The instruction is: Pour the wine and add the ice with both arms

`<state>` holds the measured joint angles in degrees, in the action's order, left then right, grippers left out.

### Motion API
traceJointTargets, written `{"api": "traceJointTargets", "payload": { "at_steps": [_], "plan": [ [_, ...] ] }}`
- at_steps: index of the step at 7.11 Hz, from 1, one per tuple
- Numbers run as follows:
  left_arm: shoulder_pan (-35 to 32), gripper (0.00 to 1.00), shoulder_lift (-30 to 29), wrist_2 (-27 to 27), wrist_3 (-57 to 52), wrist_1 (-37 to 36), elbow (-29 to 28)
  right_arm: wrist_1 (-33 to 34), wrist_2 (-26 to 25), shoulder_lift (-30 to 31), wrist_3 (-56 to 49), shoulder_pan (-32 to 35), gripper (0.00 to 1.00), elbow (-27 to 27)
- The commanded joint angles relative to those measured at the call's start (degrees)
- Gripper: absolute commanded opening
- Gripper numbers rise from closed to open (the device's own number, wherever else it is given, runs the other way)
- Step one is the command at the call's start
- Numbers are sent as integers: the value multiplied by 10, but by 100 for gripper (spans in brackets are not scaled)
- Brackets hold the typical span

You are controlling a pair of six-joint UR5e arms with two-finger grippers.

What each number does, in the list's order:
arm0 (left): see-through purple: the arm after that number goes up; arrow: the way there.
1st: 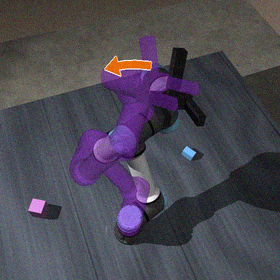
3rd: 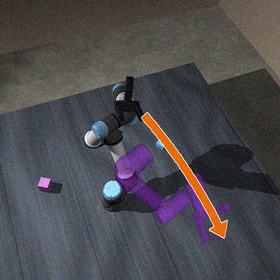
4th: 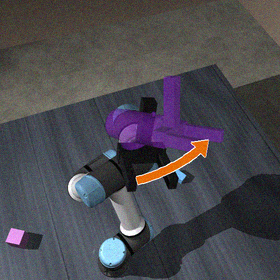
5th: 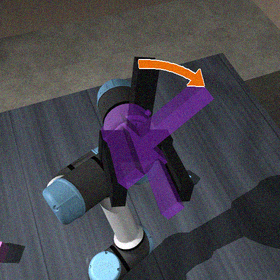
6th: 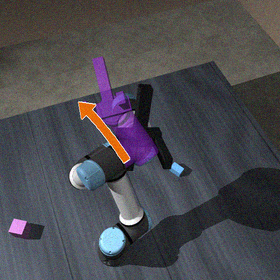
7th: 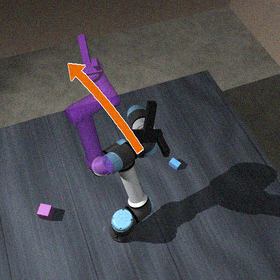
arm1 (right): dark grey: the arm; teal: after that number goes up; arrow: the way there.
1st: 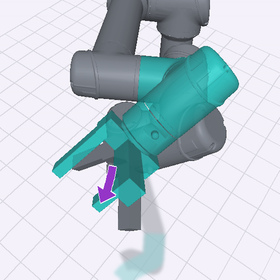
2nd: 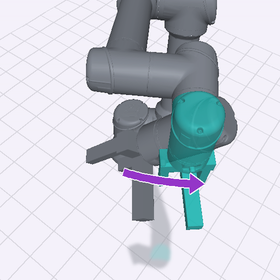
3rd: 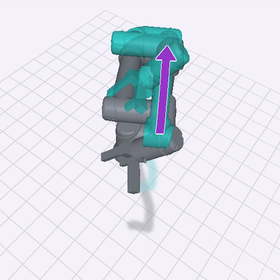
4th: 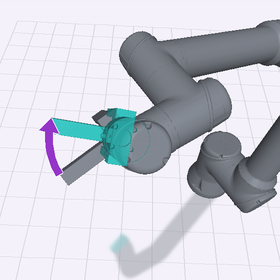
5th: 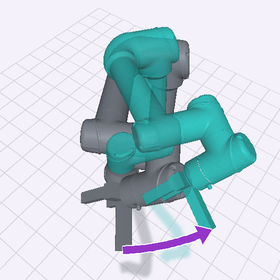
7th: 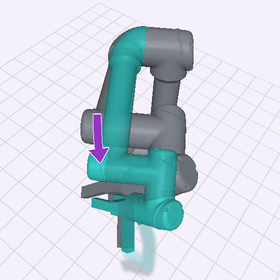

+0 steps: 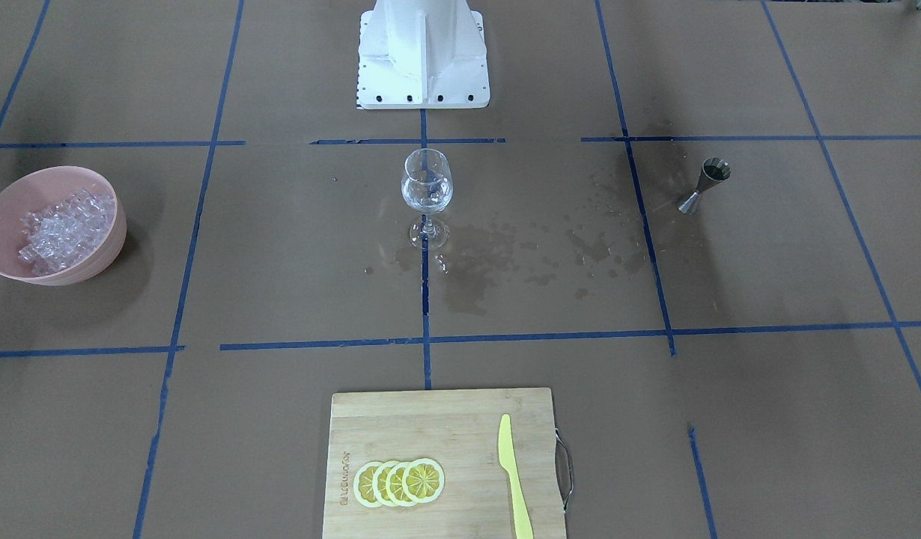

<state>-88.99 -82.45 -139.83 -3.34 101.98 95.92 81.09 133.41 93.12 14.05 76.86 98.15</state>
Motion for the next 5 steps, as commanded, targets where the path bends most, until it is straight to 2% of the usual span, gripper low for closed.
{"api": "traceJointTargets", "payload": {
  "at_steps": [1, 3, 5],
  "plan": [
    [4, 100, 11, -1, -26, 20, 11, 14, 42, -3, -1, 11, 100, -2],
    [5, 100, 21, -5, -40, 43, 15, 12, 33, 0, 1, 15, 100, 11],
    [36, 100, 12, -7, -40, 68, 23, 11, 37, -5, 4, 14, 100, 20]
  ]
}}
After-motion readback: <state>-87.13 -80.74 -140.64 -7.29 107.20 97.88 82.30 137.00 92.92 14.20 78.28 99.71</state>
